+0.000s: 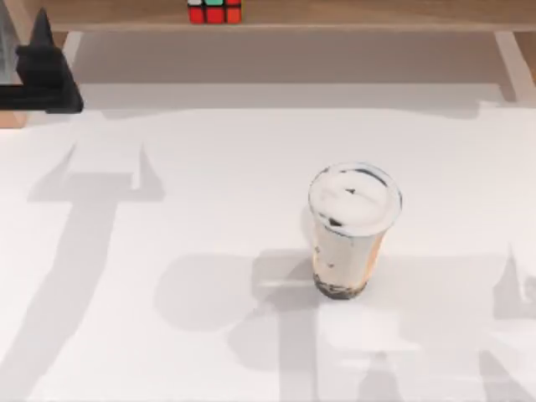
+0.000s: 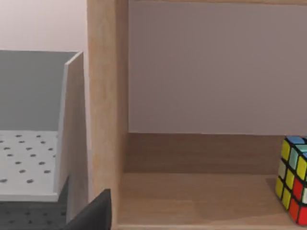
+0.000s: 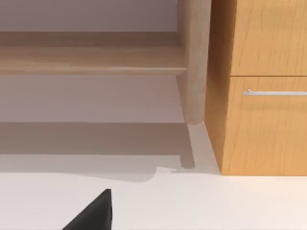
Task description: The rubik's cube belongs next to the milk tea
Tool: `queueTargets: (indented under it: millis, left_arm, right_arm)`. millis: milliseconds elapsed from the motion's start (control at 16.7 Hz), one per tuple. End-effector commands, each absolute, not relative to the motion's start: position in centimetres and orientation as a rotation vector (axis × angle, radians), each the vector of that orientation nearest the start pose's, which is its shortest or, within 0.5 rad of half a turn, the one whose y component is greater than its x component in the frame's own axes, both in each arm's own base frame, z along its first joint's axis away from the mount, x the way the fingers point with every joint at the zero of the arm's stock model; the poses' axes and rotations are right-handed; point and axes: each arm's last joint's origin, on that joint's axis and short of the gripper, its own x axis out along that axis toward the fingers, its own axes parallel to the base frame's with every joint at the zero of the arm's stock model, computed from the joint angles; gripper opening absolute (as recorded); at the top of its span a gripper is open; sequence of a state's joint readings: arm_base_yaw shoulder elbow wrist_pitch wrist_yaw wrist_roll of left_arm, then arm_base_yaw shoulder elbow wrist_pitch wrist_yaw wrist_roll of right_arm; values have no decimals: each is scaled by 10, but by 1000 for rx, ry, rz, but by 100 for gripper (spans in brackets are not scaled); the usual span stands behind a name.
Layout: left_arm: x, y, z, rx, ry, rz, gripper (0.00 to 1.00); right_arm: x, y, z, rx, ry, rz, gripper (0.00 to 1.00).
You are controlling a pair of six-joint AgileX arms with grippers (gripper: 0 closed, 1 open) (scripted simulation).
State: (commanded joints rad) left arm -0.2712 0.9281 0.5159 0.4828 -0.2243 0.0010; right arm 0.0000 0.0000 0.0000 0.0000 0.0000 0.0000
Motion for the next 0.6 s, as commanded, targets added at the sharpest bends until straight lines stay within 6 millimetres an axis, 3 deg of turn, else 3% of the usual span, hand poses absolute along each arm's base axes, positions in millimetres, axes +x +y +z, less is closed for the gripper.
queueTargets:
  millis: [120, 300, 600]
  left_arm:
    - [250, -74, 269, -21, -25, -38, 100]
    - [303, -115, 243, -3, 17, -35, 100]
    - [357, -177, 186, 18, 39, -28, 100]
  right_arm:
    - [106, -1, 160, 0, 0, 0, 100]
    - [106, -1, 160, 0, 0, 0, 100]
    - [106, -1, 160, 0, 0, 0, 100]
